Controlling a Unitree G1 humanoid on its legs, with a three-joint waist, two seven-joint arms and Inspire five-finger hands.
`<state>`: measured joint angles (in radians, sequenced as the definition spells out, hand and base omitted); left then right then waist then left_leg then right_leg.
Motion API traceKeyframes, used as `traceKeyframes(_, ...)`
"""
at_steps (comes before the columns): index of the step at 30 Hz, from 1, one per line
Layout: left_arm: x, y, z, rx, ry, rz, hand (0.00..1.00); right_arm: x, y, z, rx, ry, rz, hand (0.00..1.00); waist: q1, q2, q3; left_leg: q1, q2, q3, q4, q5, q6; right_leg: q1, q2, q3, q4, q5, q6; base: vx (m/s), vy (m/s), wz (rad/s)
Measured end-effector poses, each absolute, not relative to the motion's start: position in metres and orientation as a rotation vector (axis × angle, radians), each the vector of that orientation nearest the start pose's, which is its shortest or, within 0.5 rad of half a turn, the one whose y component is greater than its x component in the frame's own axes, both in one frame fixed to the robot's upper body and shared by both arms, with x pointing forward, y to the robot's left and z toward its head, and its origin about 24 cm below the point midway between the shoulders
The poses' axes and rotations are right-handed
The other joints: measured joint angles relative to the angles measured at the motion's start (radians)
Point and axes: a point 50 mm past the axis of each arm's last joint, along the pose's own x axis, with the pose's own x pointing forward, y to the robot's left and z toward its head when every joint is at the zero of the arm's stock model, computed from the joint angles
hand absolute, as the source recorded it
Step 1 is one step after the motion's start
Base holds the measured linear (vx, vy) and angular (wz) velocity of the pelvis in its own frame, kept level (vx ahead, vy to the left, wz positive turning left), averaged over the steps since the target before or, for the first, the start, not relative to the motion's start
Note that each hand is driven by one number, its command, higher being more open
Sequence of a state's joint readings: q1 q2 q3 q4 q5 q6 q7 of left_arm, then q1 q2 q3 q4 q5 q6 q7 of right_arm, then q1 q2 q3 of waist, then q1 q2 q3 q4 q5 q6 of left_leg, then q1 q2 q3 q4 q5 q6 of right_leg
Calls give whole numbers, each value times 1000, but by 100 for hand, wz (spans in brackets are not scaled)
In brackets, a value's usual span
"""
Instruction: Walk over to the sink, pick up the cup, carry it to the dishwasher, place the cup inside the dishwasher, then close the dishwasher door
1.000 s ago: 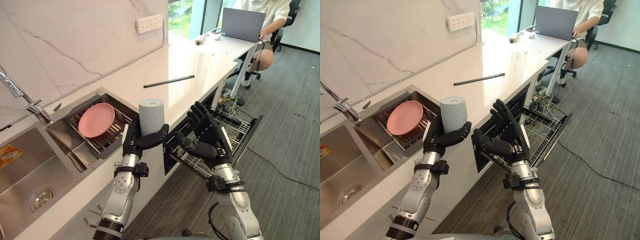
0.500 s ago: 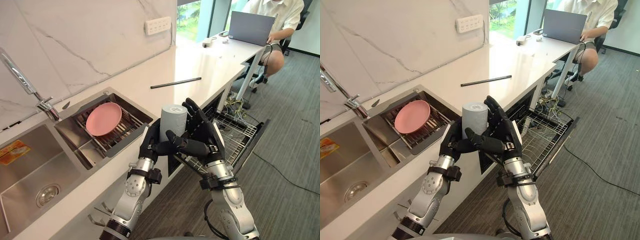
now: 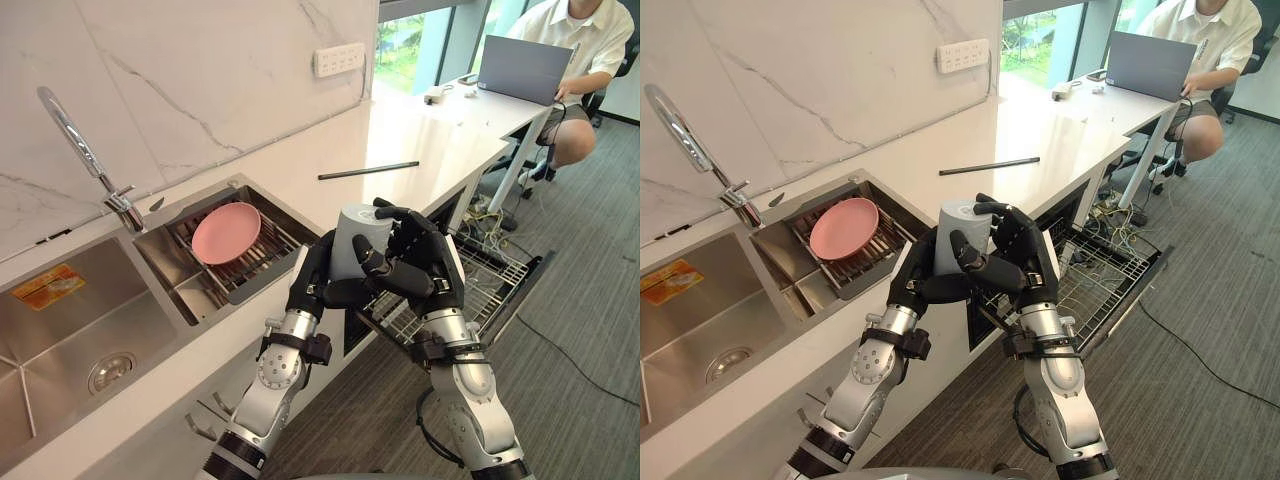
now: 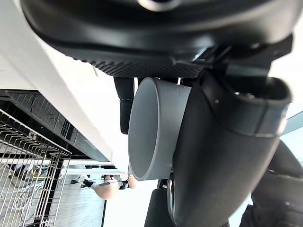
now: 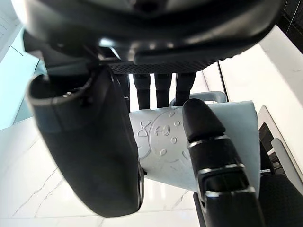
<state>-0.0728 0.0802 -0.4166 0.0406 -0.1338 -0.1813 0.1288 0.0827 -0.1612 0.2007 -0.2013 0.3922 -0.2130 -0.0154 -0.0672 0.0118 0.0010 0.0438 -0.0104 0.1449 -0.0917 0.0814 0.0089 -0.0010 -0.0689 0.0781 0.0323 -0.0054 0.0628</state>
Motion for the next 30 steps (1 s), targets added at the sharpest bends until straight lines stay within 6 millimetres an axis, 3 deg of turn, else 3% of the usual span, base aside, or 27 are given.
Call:
traceKeyframes(8, 248, 66, 59, -70, -162, -299, 30, 231, -138, 84, 279, -277, 168, 30, 0, -3, -2, 0, -5, -3, -1, 6, 6, 1, -3, -3, 2, 2, 2, -4, 0, 1)
traceKeyframes(9, 248, 65, 59, -71, -163, -299, 90, 231, -139, 84, 279, -278, 166, 30, -1, -4, -2, 0, -6, -3, -1, 7, 6, 1, -3, -3, 2, 2, 2, 0, 0, 0)
traceKeyframes(30, 242, 52, 60, -54, -171, -388, 90, 233, -169, 84, 245, -303, 9, 30, -6, -16, -3, 7, 1, 26, -1, 8, 1, -2, 5, 22, -17, 14, 5, -5, -2, -4)
